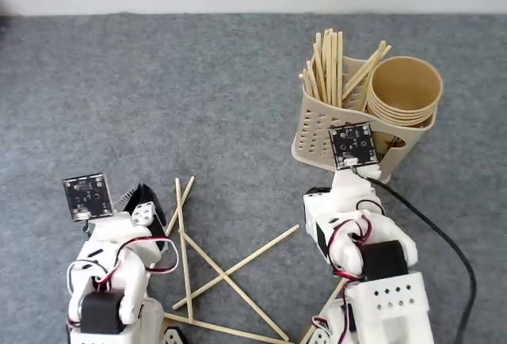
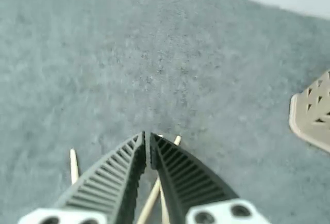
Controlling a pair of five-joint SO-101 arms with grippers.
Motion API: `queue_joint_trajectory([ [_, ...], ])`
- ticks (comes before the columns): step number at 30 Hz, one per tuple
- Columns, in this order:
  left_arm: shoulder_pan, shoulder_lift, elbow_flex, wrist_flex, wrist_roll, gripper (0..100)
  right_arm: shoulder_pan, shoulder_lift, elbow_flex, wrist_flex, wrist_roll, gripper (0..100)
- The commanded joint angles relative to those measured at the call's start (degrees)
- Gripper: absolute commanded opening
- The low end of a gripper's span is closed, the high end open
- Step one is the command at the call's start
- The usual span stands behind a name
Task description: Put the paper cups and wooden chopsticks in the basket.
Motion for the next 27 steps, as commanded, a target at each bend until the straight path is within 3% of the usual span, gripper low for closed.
queue_joint_trajectory([
  [1, 0.1, -0.8, -4.3, -1.1, -9.1, 2, 2.7, -0.8, -0.3, -2.6, -1.8, 0.9],
  [10, 2.5, 4.1, -17.0, 10.6, -15.4, 2, 5.2, -0.4, -0.2, -3.9, -4.8, 0.9],
  [21, 2.1, 50.0, -40.8, 18.6, -15.9, 2, 5.6, -0.3, 0.0, -3.9, -5.2, 0.9],
  [27, 2.2, 74.1, -47.3, 18.9, -16.1, 2, 5.6, -0.7, 3.3, -8.0, -5.2, 0.9],
])
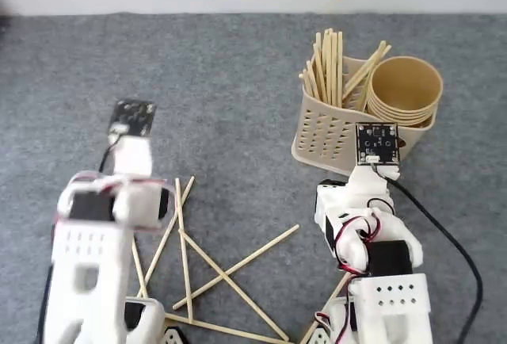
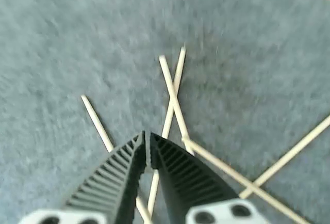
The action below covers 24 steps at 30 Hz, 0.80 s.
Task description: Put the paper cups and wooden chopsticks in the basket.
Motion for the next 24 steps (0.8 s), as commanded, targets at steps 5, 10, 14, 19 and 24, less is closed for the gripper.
queue_joint_trajectory([
  [5, -0.2, 26.1, -8.6, -2.8, -0.4, 14, 0.5, -0.7, 1.6, -4.8, -0.4, 0.9],
  [10, -0.2, 34.2, -11.4, -5.4, 0.0, 30, 0.4, -0.7, 1.7, -4.8, -0.4, 0.9],
  [14, 0.3, 38.0, -13.2, -6.6, 0.4, 31, 0.2, -0.7, 1.8, -4.8, -0.4, 0.9],
  [19, -1.0, 42.9, -13.4, -11.5, 0.2, 31, 0.2, -0.7, 1.8, -4.7, -0.4, 0.9],
  [24, -2.4, 47.6, -13.5, -13.2, 0.0, 27, 0.2, -0.7, 1.8, -4.8, -0.4, 0.9],
])
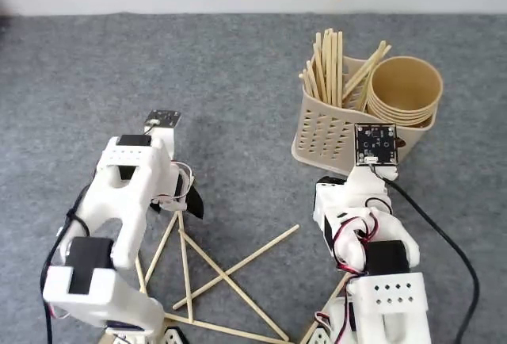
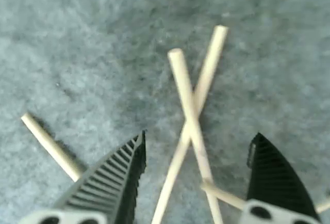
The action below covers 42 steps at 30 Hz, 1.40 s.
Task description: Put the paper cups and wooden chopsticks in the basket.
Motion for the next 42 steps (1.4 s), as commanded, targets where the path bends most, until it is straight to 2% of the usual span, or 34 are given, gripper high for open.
queue_joint_trajectory([
  [1, -0.5, 0.9, -2.9, -1.6, 0.0, 24, 0.3, -0.8, -0.2, -1.2, -0.4, 0.9],
  [6, -0.1, 1.4, -2.9, -1.6, -1.9, 1, 0.6, -0.8, -0.2, -1.3, -0.4, 0.9],
  [13, -0.1, 1.2, -3.9, -0.7, -1.5, 1, 0.7, -0.9, -0.2, -1.3, -0.4, 0.9],
  [17, -0.1, 1.2, -9.5, 4.8, -1.5, 1, 0.7, -1.0, -0.4, -0.9, -0.3, 0.9],
  [24, -0.1, 1.2, -23.5, 18.2, -1.5, 1, 0.7, -3.2, -0.4, 0.5, -0.1, 0.9],
  [33, 1.7, 1.1, -48.8, 30.0, -1.1, 1, 0.1, -20.0, 1.0, 7.9, 0.0, 0.9],
  [42, 8.1, -2.6, -71.0, 27.8, 12.7, 1, 0.7, -29.1, 5.5, 6.4, 0.1, 0.9],
])
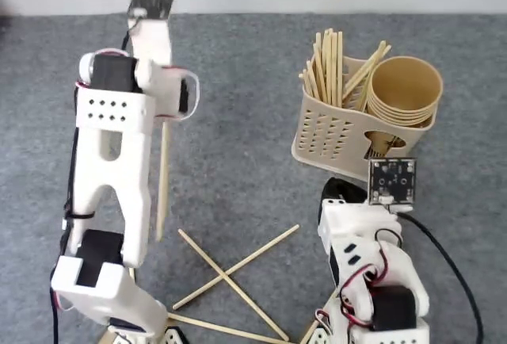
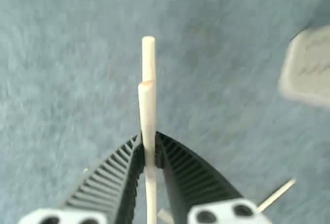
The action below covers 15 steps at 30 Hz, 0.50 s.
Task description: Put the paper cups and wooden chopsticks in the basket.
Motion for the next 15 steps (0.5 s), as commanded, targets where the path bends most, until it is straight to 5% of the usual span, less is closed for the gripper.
queue_joint_trajectory([
  [1, 2.0, -3.7, -11.4, -1.9, 6.2, 1, 0.7, -2.0, -0.2, -0.9, 0.1, 0.9],
  [15, 9.7, 4.3, -37.8, -8.6, 13.5, 1, 8.7, -2.0, -0.2, -3.7, 0.1, 0.9],
])
